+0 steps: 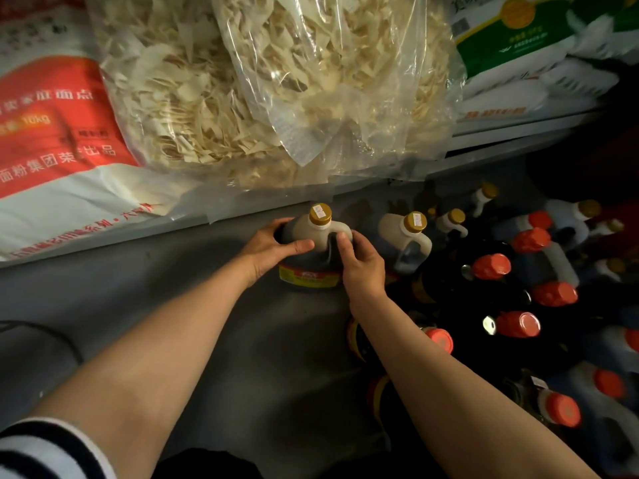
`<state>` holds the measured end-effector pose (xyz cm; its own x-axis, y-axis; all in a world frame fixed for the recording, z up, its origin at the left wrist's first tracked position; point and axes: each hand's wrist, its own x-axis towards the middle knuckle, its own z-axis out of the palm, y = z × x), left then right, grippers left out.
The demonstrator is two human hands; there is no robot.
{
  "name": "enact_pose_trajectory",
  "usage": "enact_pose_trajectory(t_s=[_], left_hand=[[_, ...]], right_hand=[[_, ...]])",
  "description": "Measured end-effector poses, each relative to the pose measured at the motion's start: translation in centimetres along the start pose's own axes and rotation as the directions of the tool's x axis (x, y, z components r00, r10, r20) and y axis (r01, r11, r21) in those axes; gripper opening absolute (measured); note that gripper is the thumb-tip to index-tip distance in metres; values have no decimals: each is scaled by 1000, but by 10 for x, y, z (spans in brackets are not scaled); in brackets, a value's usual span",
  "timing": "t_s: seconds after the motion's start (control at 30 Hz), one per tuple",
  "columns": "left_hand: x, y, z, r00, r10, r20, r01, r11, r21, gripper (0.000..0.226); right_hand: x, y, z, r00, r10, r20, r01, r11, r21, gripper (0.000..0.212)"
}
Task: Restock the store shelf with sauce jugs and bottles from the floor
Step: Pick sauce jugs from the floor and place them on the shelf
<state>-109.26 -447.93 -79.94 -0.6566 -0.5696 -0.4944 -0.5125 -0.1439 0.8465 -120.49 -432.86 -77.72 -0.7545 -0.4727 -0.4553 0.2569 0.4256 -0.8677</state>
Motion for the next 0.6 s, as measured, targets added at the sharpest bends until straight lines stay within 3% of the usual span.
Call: enact_pose_trajectory(t_s=[0.13,0.27,0.33,0.47,0.6], left_hand=[[-6,3,0,1000,22,18,-22,1000,6,90],[-2,2,-3,998,44,37,-43,999,-11,68],[-4,3,-5,999,29,33,-29,999,-21,77],[-31,14,-8,995,-100,-16,100,995,-11,85],[-87,45,-12,958,-287,-17,287,958,-4,114]], right_hand=[[-3,5,2,1000,-27,-15,27,1000,15,39],[0,9,8,1000,-11,-18,11,1000,12,62],[3,7,11,1000,28,-9,-28,1000,13,68],[-13,-22,7,996,87,22,-86,996,-24,23],[-64,-57,-7,978,206,40,-202,976,-85,27]])
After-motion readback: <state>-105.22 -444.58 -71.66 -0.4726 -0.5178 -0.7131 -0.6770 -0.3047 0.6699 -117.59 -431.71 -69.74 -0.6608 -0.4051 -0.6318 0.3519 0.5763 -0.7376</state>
